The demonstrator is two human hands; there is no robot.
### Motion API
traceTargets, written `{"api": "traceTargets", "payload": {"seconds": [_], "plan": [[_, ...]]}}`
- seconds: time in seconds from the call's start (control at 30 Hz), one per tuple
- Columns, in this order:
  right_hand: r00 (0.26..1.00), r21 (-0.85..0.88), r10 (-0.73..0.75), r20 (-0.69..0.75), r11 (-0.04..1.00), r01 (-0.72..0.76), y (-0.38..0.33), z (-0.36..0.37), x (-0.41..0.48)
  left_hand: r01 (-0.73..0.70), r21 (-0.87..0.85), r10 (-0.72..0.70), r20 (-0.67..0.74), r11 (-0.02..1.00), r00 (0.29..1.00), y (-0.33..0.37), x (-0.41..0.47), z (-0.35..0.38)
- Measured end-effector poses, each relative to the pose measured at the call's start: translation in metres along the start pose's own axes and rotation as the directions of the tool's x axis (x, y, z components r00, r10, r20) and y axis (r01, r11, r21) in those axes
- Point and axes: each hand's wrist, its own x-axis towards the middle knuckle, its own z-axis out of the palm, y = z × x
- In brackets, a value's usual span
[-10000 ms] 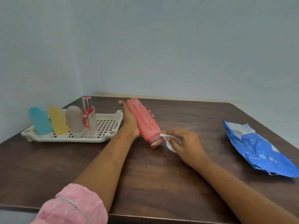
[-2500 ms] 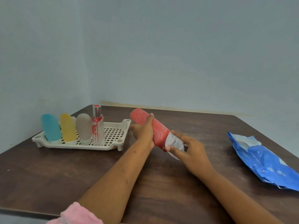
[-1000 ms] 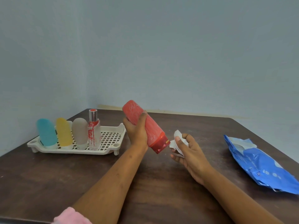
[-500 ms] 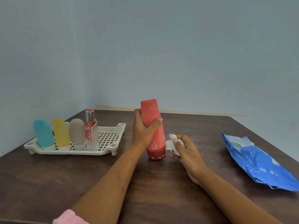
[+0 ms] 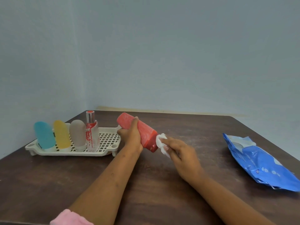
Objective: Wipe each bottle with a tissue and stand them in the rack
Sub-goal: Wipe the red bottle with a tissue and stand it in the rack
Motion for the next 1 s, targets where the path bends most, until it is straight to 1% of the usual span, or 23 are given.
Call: {"api": "traceTargets", "payload": {"seconds": [0.07,0.1,0.17,0.23,0.3,0.37,0.43,0.5,0.57,0.6,0.63,0.67,0.7,0.73,0.77,0.83,1.0], "plan": [[0.993,-0.077,-0.117,-0.007,0.99,0.116,-0.002,0.002,-0.001,0.021,-0.003,-0.021,-0.001,1.0,1.0,0.0,0.001,0.001],[0.988,-0.083,-0.151,0.004,0.985,0.151,-0.003,0.002,-0.001,0.029,-0.005,-0.029,0.002,1.0,1.0,-0.001,0.001,0.001],[0.983,-0.045,-0.168,0.069,0.984,0.171,-0.009,0.003,-0.004,0.042,-0.005,-0.042,0.016,0.999,0.999,-0.001,0.001,0.002],[0.959,-0.112,-0.244,0.143,0.959,0.261,-0.013,0.004,-0.005,0.052,-0.003,-0.052,0.044,0.999,0.998,-0.001,0.0,0.002],[0.942,-0.173,-0.294,0.16,0.931,0.32,-0.011,0.005,-0.006,0.063,-0.004,-0.062,0.079,0.998,0.995,0.0,-0.002,0.003],[0.95,-0.16,-0.275,0.146,0.941,0.297,-0.009,0.002,-0.004,0.084,-0.028,-0.08,0.106,0.996,0.991,0.002,-0.004,0.003],[0.968,-0.116,-0.225,0.109,0.964,0.237,-0.008,-0.001,-0.004,0.11,-0.079,-0.097,0.147,0.991,0.984,0.004,-0.007,0.002],[0.986,-0.103,-0.165,0.03,0.981,0.167,-0.007,-0.005,-0.001,0.142,-0.139,-0.113,0.199,0.98,0.974,0.005,-0.007,0.002],[0.997,-0.108,-0.052,-0.06,0.993,0.045,-0.004,-0.01,0.001,0.132,-0.126,-0.101,0.226,0.983,0.969,0.004,-0.008,0.001],[0.997,-0.116,0.004,-0.077,0.993,-0.013,-0.002,-0.012,0.002,0.102,-0.098,-0.078,0.23,0.99,0.97,0.002,-0.008,0.001],[0.996,-0.129,0.041,-0.081,0.99,-0.051,-0.001,-0.012,0.003,0.044,-0.04,-0.033,0.238,0.998,0.971,0.001,-0.009,0.001],[0.995,-0.144,0.064,-0.081,0.987,-0.075,0.001,-0.012,0.003,-0.05,0.056,0.034,0.261,0.997,0.965,0.0,-0.01,0.0],[0.993,-0.152,0.082,-0.083,0.984,-0.094,0.003,-0.011,0.004,-0.156,0.154,0.103,0.307,0.976,0.946,-0.001,-0.013,0.0],[0.991,-0.152,0.094,-0.09,0.983,-0.107,0.004,-0.01,0.004,-0.254,0.217,0.165,0.361,0.942,0.918,-0.001,-0.016,0.0],[0.989,-0.147,0.105,-0.102,0.982,-0.119,0.005,-0.01,0.005,-0.315,0.237,0.201,0.407,0.919,0.891,-0.002,-0.02,0.001],[0.985,-0.133,0.127,-0.114,0.981,-0.142,0.006,-0.01,0.005,-0.372,0.231,0.238,0.456,0.899,0.858,-0.001,-0.026,0.003],[0.985,-0.102,0.138,-0.104,0.984,-0.149,0.006,-0.009,0.005,-0.453,0.191,0.298,0.527,0.871,0.796,0.003,-0.032,0.002]]}}
